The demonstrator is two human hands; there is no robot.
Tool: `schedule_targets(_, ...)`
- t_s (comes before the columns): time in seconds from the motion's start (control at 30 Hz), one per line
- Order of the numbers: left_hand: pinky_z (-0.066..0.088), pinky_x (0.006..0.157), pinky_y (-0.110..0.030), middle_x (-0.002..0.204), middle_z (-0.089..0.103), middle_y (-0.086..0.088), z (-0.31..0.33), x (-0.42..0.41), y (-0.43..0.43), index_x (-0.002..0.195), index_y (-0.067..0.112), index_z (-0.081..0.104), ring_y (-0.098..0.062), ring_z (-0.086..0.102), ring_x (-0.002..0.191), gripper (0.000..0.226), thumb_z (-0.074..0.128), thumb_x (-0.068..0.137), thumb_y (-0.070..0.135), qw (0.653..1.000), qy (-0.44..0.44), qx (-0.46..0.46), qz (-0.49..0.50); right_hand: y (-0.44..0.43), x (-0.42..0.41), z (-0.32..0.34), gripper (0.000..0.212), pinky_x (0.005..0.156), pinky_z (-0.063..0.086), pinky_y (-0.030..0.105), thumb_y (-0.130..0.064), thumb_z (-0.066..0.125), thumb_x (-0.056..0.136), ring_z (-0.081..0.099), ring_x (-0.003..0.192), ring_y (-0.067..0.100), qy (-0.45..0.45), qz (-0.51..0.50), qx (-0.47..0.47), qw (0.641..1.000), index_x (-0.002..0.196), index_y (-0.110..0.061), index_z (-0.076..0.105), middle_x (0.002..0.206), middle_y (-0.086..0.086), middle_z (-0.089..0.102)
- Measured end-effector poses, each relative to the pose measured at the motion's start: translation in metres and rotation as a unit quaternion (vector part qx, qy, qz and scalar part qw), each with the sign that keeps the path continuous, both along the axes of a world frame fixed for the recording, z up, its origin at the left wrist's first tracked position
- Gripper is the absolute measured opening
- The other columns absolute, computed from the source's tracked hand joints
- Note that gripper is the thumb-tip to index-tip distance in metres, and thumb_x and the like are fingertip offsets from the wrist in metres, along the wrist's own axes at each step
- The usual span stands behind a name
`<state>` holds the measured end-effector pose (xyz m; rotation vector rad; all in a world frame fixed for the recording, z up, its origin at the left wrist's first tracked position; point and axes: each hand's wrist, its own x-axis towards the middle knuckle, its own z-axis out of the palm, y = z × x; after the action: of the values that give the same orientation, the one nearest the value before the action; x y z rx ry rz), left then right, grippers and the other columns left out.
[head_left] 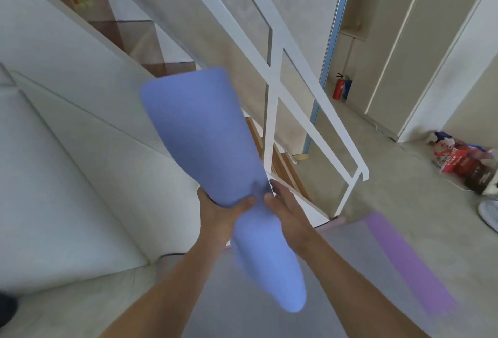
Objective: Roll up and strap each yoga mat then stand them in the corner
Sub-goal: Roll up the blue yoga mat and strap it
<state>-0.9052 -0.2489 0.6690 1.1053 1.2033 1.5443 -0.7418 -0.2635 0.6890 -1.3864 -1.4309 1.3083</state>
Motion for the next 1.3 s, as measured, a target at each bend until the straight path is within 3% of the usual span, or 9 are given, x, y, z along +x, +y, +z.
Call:
schedule_targets(0.07, 0.055, 0.081, -0.026, 0.118, 0.067, 0.01, -0.036, 0.003, -0.003, 0.119, 0.027, 0.054, -0.013, 0.066, 0.109, 0.085, 0.097, 0.047, 0.023, 0.998, 0.047, -0.029, -0.002, 0.017, -0.005, 0.032, 0.056, 0.093, 0.043, 0.019, -0.076, 0.046, 0.081, 0.051, 0.12, -0.008, 0.087, -0.019, -0.03, 0.996, 0.129, -0.048, 0.051, 0.124, -0.036, 0.055)
schedule_targets(0.2, 0.049, 0.093, -0.028, 0.122, 0.055, 0.025, -0.111, -0.003, -0.001, 0.118, 0.049, 0.038, -0.001, 0.055, 0.118, 0.1, 0.097, 0.039, 0.038, 0.989, 0.125, -0.073, -0.036, 0.059, 0.002, 0.054, 0.101, 0.101, 0.042, 0.061, -0.104, 0.039, 0.043, 0.056, 0.122, 0.02, 0.102, -0.042, -0.098, 0.989, 0.125, -0.049, 0.061, 0.131, -0.011, 0.063)
schedule_targets(0.33, 0.047, 0.1, -0.035, 0.131, 0.057, 0.017, -0.188, 0.002, 0.014, 0.133, 0.037, 0.039, -0.009, 0.054, 0.125, 0.106, 0.098, 0.045, 0.044, 0.974, 0.172, -0.12, -0.089, 0.08, 0.026, 0.006, 0.072, 0.093, 0.052, 0.056, -0.083, 0.058, 0.065, 0.067, 0.108, 0.029, 0.09, 0.017, -0.161, 0.983, 0.118, -0.036, 0.068, 0.116, 0.001, 0.072)
schedule_targets(0.53, 0.054, 0.07, -0.018, 0.092, 0.073, 0.012, -0.283, 0.025, 0.027, 0.099, 0.02, 0.068, -0.01, 0.069, 0.088, 0.05, 0.084, 0.054, 0.005, 0.965, 0.163, -0.171, -0.11, 0.083, 0.046, -0.156, 0.052, 0.093, 0.052, 0.058, -0.046, 0.072, 0.072, 0.066, 0.11, 0.027, 0.063, -0.023, -0.221, 0.973, 0.121, -0.033, 0.061, 0.117, -0.002, 0.07)
schedule_targets(0.7, 0.053, 0.069, -0.017, 0.08, 0.069, 0.009, -0.336, 0.039, 0.037, 0.089, 0.015, 0.065, -0.012, 0.063, 0.075, 0.02, 0.059, 0.07, 0.014, 0.928, 0.024, -0.355, -0.106, 0.066, 0.062, -0.257, 0.032, 0.092, 0.051, 0.051, -0.032, 0.072, 0.087, 0.065, 0.106, 0.021, 0.084, -0.06, -0.27, 0.957, 0.115, -0.037, 0.056, 0.117, -0.005, 0.066)
schedule_targets(0.87, 0.054, 0.079, -0.041, 0.089, 0.051, -0.015, -0.353, 0.041, 0.051, 0.092, 0.007, 0.064, -0.031, 0.051, 0.081, 0.033, 0.062, 0.068, 0.029, 0.916, -0.16, -0.364, -0.046, 0.061, 0.063, -0.303, 0.042, 0.088, 0.048, 0.043, -0.033, 0.073, 0.087, 0.06, 0.109, 0.017, 0.083, -0.078, -0.295, 0.949, 0.121, -0.032, 0.047, 0.124, -0.003, 0.059)
schedule_targets(1.07, 0.044, 0.1, -0.053, 0.109, 0.058, -0.02, -0.318, 0.045, 0.043, 0.113, -0.005, 0.059, -0.041, 0.06, 0.109, 0.116, 0.058, 0.054, 0.095, 0.93, -0.173, -0.316, -0.077, 0.107, 0.06, -0.284, 0.06, 0.068, 0.045, 0.03, -0.062, 0.074, 0.076, 0.059, 0.076, 0.02, -0.115, 0.015, -0.331, 0.936, 0.101, -0.01, 0.059, 0.091, 0.001, 0.064)
schedule_targets(1.17, 0.051, 0.09, -0.042, 0.109, 0.069, -0.009, -0.291, 0.057, 0.041, 0.11, 0.005, 0.06, -0.025, 0.066, 0.102, 0.095, 0.075, 0.055, 0.081, 0.951, -0.123, -0.276, -0.062, 0.113, 0.044, -0.287, 0.069, 0.069, 0.048, 0.033, -0.069, 0.062, 0.08, 0.06, 0.082, 0.021, -0.229, 0.01, -0.3, 0.926, 0.115, -0.011, 0.051, 0.097, 0.002, 0.061)
schedule_targets(1.3, 0.058, 0.081, -0.038, 0.099, 0.076, -0.003, -0.286, 0.071, 0.06, 0.115, 0.015, 0.064, -0.021, 0.073, 0.093, 0.037, 0.073, 0.078, 0.013, 0.948, -0.039, -0.317, 0.004, 0.11, 0.018, -0.3, 0.053, 0.068, 0.046, 0.034, -0.062, 0.048, 0.092, 0.059, 0.081, 0.025, -0.342, 0.045, -0.19, 0.919, 0.113, -0.014, 0.044, 0.091, 0.004, 0.058)
